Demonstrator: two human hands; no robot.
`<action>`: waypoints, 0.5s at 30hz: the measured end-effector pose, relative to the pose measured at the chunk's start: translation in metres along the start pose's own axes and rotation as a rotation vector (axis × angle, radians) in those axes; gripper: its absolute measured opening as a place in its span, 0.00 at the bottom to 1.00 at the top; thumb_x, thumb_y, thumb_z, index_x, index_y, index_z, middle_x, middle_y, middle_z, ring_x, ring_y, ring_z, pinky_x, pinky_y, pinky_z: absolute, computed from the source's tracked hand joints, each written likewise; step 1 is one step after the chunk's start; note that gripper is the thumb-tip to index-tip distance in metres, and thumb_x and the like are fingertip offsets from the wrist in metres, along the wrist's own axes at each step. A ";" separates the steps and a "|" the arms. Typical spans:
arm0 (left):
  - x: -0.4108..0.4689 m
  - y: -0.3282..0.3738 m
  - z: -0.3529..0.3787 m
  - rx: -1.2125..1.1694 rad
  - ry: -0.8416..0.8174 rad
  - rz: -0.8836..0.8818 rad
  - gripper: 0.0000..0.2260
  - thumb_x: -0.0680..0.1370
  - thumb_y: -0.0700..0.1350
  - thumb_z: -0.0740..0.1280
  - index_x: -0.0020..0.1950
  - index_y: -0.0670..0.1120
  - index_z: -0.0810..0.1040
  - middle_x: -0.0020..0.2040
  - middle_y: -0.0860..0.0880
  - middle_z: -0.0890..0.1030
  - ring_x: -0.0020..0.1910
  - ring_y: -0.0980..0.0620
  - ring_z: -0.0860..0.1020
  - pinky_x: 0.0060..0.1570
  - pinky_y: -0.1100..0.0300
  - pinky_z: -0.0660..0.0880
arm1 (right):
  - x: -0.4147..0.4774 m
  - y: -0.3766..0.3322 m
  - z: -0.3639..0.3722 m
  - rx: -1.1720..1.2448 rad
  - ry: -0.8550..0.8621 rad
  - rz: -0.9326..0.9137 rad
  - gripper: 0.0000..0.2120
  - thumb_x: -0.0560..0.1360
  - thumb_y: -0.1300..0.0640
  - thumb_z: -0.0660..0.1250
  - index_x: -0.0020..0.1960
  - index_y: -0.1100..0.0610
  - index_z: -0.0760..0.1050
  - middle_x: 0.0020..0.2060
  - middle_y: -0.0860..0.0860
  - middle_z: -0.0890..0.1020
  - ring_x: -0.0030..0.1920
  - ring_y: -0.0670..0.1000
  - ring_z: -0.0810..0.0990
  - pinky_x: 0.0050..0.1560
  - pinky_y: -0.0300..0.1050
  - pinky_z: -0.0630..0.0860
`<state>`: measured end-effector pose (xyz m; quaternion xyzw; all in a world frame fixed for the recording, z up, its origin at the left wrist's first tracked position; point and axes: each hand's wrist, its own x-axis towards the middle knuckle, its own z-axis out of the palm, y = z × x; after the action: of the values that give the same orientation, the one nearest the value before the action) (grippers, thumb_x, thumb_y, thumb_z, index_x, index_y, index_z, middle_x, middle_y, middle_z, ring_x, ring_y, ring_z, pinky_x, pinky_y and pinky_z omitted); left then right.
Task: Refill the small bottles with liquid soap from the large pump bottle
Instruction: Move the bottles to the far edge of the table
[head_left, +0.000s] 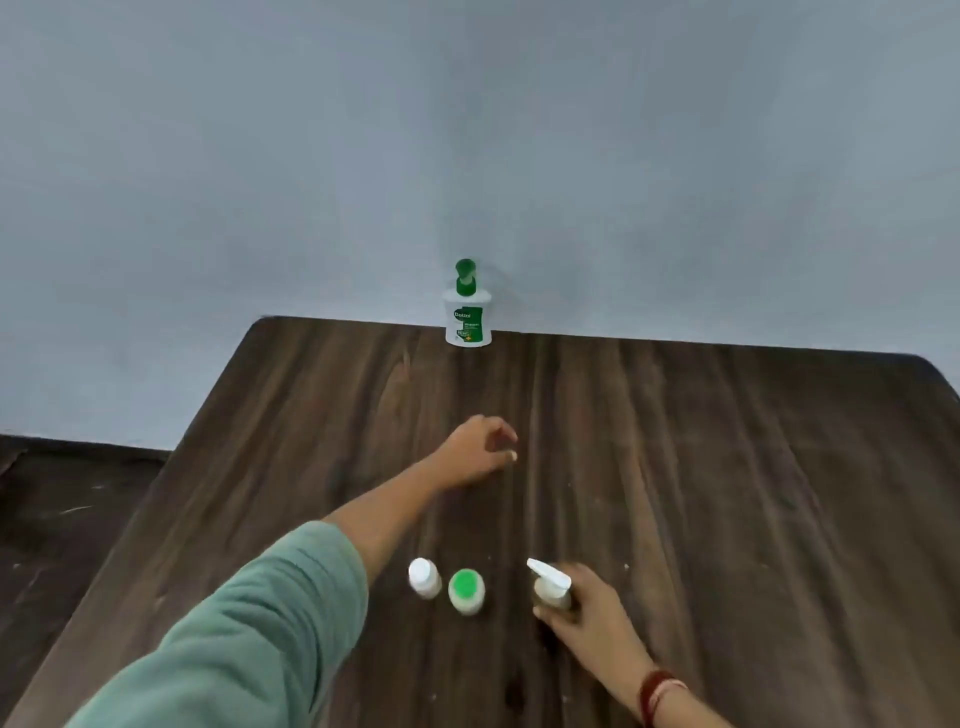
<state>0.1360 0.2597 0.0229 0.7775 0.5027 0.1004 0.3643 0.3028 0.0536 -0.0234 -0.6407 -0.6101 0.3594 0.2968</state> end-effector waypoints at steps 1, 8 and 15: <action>0.000 0.002 0.001 -0.008 -0.005 -0.004 0.12 0.76 0.45 0.70 0.58 0.44 0.78 0.56 0.43 0.77 0.57 0.49 0.75 0.58 0.63 0.69 | 0.003 0.000 0.000 -0.006 0.002 0.006 0.25 0.67 0.62 0.77 0.47 0.32 0.76 0.43 0.41 0.80 0.49 0.33 0.77 0.49 0.27 0.69; -0.003 0.007 0.006 -0.016 -0.004 0.012 0.13 0.76 0.44 0.70 0.60 0.43 0.78 0.56 0.43 0.76 0.56 0.49 0.75 0.53 0.68 0.65 | 0.006 0.003 0.003 -0.036 0.012 -0.001 0.16 0.67 0.60 0.76 0.53 0.52 0.80 0.44 0.39 0.79 0.49 0.29 0.75 0.52 0.21 0.66; -0.015 0.011 0.010 -0.001 -0.031 0.019 0.13 0.77 0.45 0.69 0.60 0.43 0.77 0.57 0.41 0.76 0.54 0.48 0.74 0.54 0.62 0.68 | 0.005 -0.004 0.001 -0.017 -0.018 0.053 0.19 0.70 0.62 0.76 0.58 0.50 0.75 0.51 0.40 0.77 0.53 0.42 0.78 0.56 0.26 0.67</action>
<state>0.1416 0.2396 0.0264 0.7835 0.4898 0.0918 0.3713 0.2994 0.0592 -0.0213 -0.6560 -0.5985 0.3678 0.2760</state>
